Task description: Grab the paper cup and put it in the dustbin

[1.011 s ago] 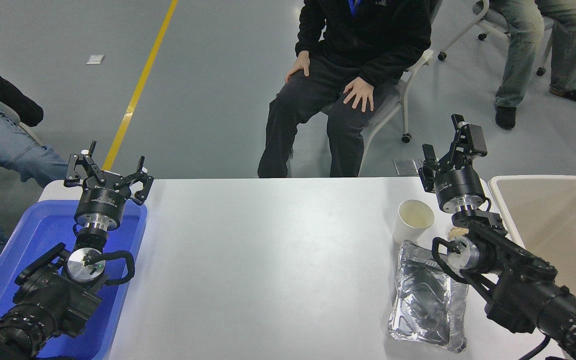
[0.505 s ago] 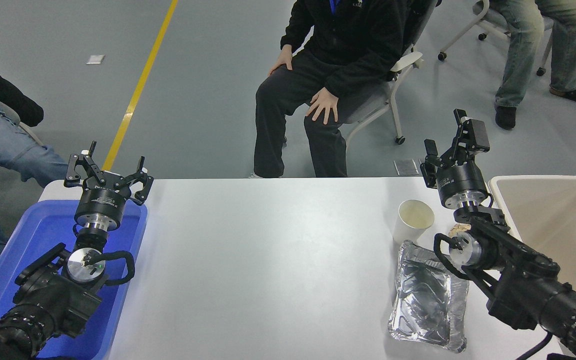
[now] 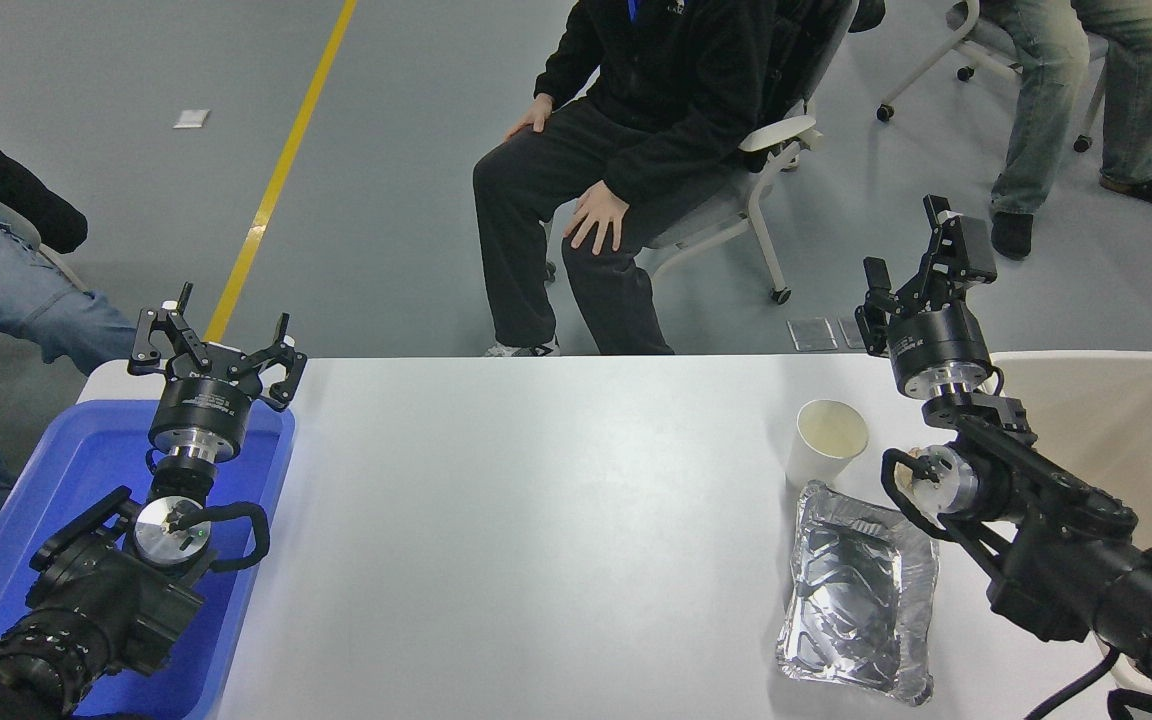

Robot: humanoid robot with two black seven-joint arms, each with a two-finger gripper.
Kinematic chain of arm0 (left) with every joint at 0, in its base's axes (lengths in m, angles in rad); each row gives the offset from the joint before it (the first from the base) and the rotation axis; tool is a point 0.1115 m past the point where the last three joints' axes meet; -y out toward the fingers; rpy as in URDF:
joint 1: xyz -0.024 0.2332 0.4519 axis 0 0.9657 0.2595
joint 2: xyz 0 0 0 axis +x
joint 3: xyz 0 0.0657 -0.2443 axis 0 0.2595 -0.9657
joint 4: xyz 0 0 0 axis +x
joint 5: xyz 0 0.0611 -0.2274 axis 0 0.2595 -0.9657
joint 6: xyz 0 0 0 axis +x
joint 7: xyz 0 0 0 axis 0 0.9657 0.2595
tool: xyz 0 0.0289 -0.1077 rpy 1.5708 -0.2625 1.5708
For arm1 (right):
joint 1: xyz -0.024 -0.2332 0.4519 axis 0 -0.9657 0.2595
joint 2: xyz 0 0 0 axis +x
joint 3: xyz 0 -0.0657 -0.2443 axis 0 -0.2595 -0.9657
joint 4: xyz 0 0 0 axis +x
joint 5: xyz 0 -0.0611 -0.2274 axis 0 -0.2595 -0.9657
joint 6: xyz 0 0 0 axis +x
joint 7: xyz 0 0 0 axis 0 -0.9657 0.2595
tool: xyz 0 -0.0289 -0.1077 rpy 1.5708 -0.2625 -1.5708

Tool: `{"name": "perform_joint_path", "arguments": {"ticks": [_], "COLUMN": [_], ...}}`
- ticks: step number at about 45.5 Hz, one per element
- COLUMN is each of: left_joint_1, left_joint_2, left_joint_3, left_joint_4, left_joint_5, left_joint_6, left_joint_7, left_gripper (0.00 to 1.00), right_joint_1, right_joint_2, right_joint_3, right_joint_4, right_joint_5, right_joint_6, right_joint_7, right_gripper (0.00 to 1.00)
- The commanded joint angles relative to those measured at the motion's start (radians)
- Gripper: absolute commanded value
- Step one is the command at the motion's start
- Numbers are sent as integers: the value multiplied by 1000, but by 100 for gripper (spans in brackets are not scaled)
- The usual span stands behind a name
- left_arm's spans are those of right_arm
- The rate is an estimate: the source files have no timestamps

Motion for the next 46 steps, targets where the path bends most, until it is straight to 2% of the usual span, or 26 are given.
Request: {"name": "perform_joint_path", "arguments": {"ticks": [1,27,31,35,37,46], "left_joint_1": [0,0,0,0,0,0], "left_joint_2": [0,0,0,0,0,0], "left_joint_3": [0,0,0,0,0,0], "left_joint_4": [0,1,0,0,0,0], "left_joint_5": [0,0,0,0,0,0], "left_joint_6": [1,1,1,1,1,1], "left_joint_7": [0,0,0,0,0,0], "left_gripper": [99,99,99,99,99,99], "right_joint_1": [-7,-25,-25,-25,-25,-25], "right_joint_2": [-2,-1,3,3,3,3], "right_joint_3": [-2,-4,-4,-4,-2,-1], "right_joint_4": [1,-5,-8,-10,-10,-8], "right_joint_5": [0,0,1,1,1,1], "right_joint_6": [0,6,11,2,2,0], "right_joint_7": [0,-9,-54,-161,-201,-210], "right_gripper": [100,100,100,100,100,100]}}
